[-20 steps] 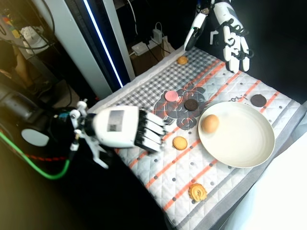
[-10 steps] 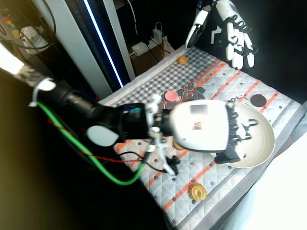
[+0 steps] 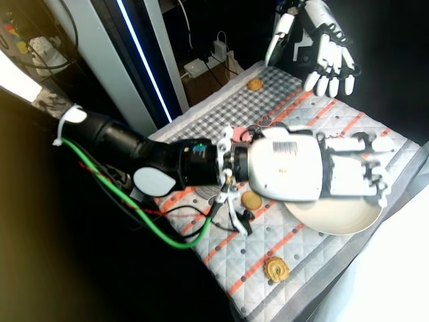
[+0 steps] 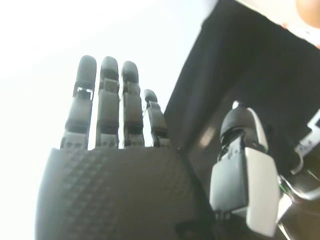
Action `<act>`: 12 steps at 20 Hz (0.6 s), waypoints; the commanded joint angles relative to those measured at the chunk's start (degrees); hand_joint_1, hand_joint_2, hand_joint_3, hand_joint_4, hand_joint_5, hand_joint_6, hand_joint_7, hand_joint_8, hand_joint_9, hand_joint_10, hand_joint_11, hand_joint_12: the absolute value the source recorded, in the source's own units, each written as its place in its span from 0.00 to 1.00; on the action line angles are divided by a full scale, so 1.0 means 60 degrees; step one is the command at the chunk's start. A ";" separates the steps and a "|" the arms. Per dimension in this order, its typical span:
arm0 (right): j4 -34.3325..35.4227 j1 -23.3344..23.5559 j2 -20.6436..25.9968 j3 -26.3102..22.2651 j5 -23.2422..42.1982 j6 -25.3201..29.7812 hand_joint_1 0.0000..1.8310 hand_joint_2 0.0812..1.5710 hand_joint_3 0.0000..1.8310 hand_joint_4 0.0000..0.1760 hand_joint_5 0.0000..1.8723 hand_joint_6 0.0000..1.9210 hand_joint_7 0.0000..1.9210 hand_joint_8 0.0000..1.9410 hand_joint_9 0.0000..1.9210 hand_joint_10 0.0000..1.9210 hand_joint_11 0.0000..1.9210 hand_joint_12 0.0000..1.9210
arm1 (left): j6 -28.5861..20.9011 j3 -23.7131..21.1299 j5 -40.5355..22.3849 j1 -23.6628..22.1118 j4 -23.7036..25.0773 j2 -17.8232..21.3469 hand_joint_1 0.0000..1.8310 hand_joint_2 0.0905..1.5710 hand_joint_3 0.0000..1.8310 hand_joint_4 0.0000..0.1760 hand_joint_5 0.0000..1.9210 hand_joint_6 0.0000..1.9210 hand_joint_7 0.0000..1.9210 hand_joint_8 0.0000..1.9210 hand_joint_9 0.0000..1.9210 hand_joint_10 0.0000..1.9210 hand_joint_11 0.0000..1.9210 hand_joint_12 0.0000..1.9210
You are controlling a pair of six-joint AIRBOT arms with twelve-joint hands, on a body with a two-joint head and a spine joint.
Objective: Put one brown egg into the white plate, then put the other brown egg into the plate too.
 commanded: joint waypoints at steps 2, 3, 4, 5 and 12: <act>0.1080 -0.0577 0.0671 -0.0509 0.2604 0.0014 0.00 0.66 0.00 0.80 0.03 0.01 0.16 0.01 0.13 0.01 0.00 0.22 | -0.2041 0.0470 -0.1992 0.0289 0.0098 -0.0037 0.41 0.58 0.00 0.14 0.28 0.04 0.28 0.00 0.22 0.00 0.00 0.24; 0.1302 -0.0899 0.0930 -0.0850 0.3136 0.0014 0.00 0.68 0.00 0.77 0.04 0.01 0.15 0.01 0.13 0.00 0.00 0.19 | -0.3091 0.0719 -0.2324 0.0528 0.0183 -0.0137 0.42 0.59 0.00 0.24 0.25 0.01 0.26 0.00 0.21 0.00 0.00 0.27; 0.1497 -0.1213 0.1179 -0.1131 0.3658 0.0014 0.00 0.71 0.01 0.64 0.04 0.00 0.15 0.00 0.12 0.00 0.00 0.16 | -0.4067 0.0966 -0.2720 0.0760 0.0242 -0.0258 0.44 0.58 0.00 0.27 0.24 0.00 0.25 0.00 0.21 0.00 0.00 0.36; 0.1657 -0.1542 0.1407 -0.1456 0.4222 0.0014 0.00 0.71 0.01 0.64 0.04 0.00 0.15 0.00 0.12 0.00 0.00 0.16 | -0.5099 0.1186 -0.3293 0.1009 0.0244 -0.0383 0.44 0.58 0.00 0.27 0.24 0.00 0.25 0.00 0.21 0.00 0.00 0.36; 0.2533 -0.2952 0.2529 -0.3011 0.8120 0.0014 0.22 0.71 0.01 0.39 0.05 0.00 0.19 0.00 0.23 0.00 0.18 0.11 | -0.7777 0.1710 -0.6825 0.1281 0.0048 -0.0761 0.34 0.59 0.00 0.44 0.00 0.00 0.08 0.00 0.10 0.01 0.00 0.24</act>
